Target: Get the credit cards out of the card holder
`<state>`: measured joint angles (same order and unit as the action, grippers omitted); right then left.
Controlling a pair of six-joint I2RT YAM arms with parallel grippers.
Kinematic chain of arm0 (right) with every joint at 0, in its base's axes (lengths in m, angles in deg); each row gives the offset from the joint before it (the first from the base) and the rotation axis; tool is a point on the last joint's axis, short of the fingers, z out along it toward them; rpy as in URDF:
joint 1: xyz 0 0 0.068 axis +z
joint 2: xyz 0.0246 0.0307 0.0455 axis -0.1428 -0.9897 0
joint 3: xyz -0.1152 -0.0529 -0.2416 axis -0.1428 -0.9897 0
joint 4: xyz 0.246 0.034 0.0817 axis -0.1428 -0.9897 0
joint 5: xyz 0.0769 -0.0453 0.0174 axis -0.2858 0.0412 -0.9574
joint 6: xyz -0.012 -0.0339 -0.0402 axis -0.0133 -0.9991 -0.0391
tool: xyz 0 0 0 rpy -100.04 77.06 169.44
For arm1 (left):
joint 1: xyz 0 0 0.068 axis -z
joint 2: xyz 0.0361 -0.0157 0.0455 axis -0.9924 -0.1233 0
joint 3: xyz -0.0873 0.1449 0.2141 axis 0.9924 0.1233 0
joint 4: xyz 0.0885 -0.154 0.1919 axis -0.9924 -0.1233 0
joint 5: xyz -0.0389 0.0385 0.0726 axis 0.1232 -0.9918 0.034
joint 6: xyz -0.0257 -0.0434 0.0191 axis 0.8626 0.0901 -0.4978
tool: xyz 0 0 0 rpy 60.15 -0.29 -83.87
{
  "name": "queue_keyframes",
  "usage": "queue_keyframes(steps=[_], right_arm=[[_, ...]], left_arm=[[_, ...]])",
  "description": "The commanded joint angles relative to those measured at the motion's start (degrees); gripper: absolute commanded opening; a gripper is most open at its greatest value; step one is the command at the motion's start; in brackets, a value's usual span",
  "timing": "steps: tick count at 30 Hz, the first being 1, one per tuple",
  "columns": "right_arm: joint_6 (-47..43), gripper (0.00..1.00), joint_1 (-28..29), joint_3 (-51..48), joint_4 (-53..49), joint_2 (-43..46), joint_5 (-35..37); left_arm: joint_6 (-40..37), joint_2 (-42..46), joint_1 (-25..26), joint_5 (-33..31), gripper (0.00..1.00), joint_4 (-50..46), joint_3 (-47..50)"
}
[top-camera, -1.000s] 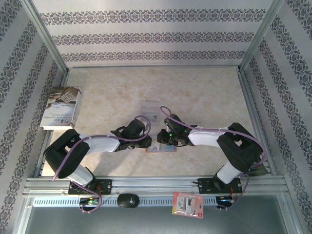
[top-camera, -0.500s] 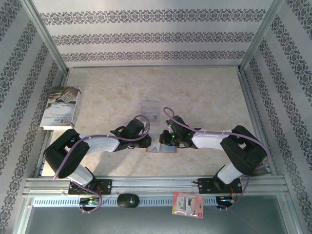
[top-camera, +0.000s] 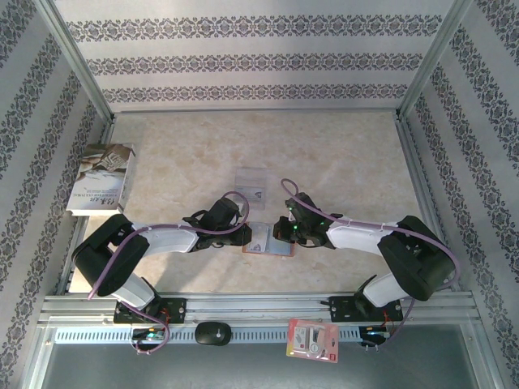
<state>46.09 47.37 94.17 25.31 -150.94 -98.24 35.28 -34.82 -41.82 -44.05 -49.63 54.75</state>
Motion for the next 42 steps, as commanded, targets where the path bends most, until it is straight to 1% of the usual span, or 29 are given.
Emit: queue_keyframes(steps=[1, 3, 6, 8, 14, 22, 28, 42], right_arm=[[-2.3, 0.14, 1.4, 0.7, 3.0, 0.5, -2.4], [-2.9, 0.19, 2.1, 1.5, 3.1, 0.3, -2.4], [-1.7, 0.20, 1.5, 1.5, 3.4, -1.1, -2.9], [-0.4, 0.21, 0.9, 0.6, 5.9, -2.1, -4.1], [0.6, 0.20, 0.2, 0.3, 8.6, -3.8, -5.8], [1.7, 0.16, -0.9, -0.8, 5.8, -3.0, -2.7], [1.4, 0.19, -0.6, -0.1, 5.1, -4.3, -3.8], [2.5, 0.21, 0.4, 0.7, 10.4, -6.9, -7.8]], left_arm=[[0.5, -2.7, -0.9, -0.7, 0.16, -5.8, 2.5], [0.7, -2.7, -0.9, -0.7, 0.16, -5.7, 2.6], [0.7, -2.5, -1.0, -0.6, 0.16, -5.7, 2.7], [0.9, -2.5, -0.9, -0.4, 0.16, -5.6, 2.7], [0.9, -2.7, -0.9, -0.3, 0.16, -5.6, 2.7], [1.1, -2.8, -0.9, -0.3, 0.16, -5.2, 2.8], [1.1, -2.9, -0.9, -0.1, 0.16, -5.1, 2.8], [1.2, -3.2, -0.9, 0.3, 0.16, -4.6, 2.9]])
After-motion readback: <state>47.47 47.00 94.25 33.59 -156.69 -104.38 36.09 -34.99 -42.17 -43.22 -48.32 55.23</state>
